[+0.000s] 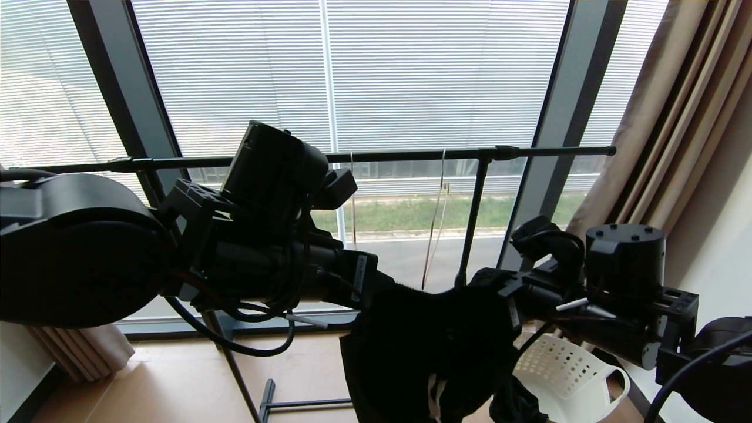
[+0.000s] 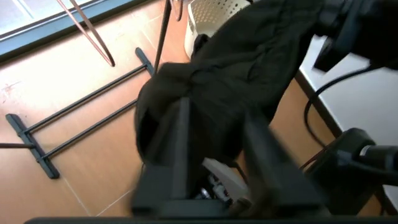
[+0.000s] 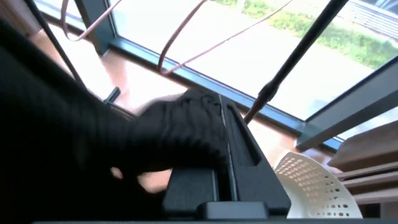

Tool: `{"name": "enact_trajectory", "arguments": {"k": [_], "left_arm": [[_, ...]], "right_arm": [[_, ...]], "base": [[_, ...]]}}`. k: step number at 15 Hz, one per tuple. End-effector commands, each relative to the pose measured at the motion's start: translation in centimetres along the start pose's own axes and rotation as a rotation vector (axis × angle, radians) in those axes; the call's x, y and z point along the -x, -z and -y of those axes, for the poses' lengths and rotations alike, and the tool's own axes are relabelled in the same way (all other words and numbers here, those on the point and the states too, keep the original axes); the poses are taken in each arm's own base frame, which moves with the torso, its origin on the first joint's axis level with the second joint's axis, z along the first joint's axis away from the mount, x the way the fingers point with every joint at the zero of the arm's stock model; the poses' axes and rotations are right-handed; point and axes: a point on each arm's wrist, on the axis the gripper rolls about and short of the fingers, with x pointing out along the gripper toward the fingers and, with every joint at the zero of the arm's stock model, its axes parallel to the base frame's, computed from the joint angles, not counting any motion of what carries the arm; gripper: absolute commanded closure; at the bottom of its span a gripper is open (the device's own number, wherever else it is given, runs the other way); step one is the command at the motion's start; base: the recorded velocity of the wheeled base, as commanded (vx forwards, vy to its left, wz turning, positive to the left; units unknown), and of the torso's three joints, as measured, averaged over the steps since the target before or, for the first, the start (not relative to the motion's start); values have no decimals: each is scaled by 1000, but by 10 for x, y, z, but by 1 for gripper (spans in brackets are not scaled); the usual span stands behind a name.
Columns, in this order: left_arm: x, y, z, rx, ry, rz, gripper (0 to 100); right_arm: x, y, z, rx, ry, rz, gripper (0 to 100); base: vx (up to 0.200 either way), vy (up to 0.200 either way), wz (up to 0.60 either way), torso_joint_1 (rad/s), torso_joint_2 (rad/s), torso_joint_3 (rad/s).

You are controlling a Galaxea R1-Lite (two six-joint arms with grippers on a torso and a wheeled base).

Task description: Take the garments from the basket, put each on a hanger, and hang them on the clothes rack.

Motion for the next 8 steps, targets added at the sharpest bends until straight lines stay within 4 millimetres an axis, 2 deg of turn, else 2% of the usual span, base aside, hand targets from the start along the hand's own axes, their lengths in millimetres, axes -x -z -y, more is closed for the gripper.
{"name": "enact_trajectory", "arguments": {"k": [1,3,5,7,8], "left_arm": [[1,9,-4,-19,-13,-28,0],[2,17,-14,-59,-37,-53,0],[0,11,-25,-39,-80,-32,0],[-11,3,-29,-30,-143,-20,0],[-26,-5,-31,-28,-194,-8,0]], "right_arm": [[7,-20,4,-10,12,69,100],[8,-22,9,-16,27,75,100],[10,-23,10,-17,30,83,100],[11,-24,10,-17,30,84,100],[13,-24,10,-17,31,89,100]], "base": [[0,0,0,0,0,0],[0,0,0,0,0,0],[0,0,0,0,0,0],[0,0,0,0,0,0],[0,0,0,0,0,0]]}}
